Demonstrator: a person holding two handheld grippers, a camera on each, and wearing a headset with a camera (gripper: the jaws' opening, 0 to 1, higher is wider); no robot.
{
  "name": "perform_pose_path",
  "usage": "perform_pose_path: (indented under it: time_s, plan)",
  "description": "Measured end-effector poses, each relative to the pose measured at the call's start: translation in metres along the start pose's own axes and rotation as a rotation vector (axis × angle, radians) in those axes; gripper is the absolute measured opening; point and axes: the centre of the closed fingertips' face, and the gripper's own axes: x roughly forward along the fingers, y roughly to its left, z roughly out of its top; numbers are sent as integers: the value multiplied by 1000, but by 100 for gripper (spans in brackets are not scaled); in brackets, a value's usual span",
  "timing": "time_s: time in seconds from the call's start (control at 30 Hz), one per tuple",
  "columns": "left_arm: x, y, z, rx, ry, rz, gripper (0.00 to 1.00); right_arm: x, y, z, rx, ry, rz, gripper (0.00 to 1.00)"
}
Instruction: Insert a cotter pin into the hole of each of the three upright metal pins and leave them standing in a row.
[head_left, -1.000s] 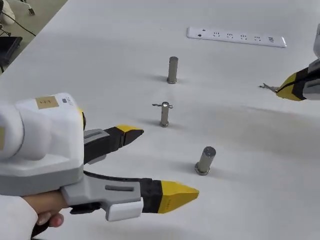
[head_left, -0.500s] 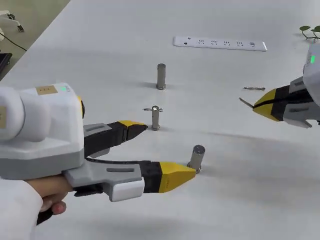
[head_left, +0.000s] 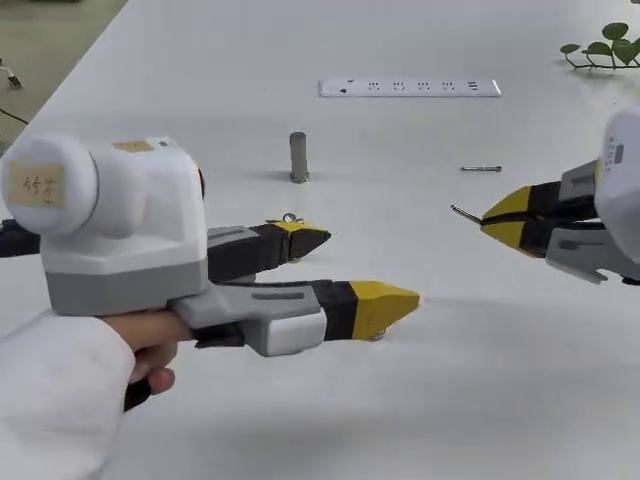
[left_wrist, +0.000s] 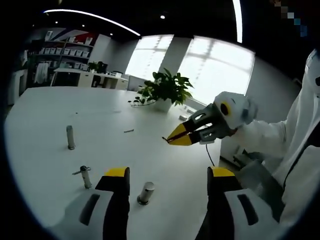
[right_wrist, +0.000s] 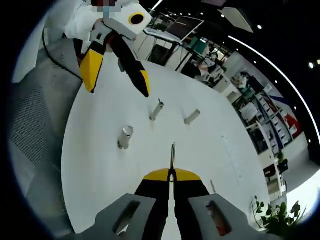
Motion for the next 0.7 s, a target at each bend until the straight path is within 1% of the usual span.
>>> perform_pose_path:
  time_s: [0.07,0.13,0.23,0.27,0.4,0.5,0.7]
  plan:
    - [4,-1,5,-12,-9,-9,55,-3,3,7,-10,-14,-5,0]
    - [9,-2,11,-22,-20,-20,50,-4,4,9,-27,-24,-10,0]
    - [14,-2,17,-52,-24,-27,46,-6,8,17,-51,-33,-20,0]
    - [16,-3,17,-73,-17,-35,44,-7,9,20,-58,-41,-18,0]
    - [21,-4,19,-99,-20,-52,35,-8,13,27,-81,-52,-20,0]
    - [23,-4,20,-115,-21,-52,32,-9,15,31,-94,-57,-20,0]
    - [28,-3,15,-131,4,-52,23,-9,17,37,-107,-69,-18,0]
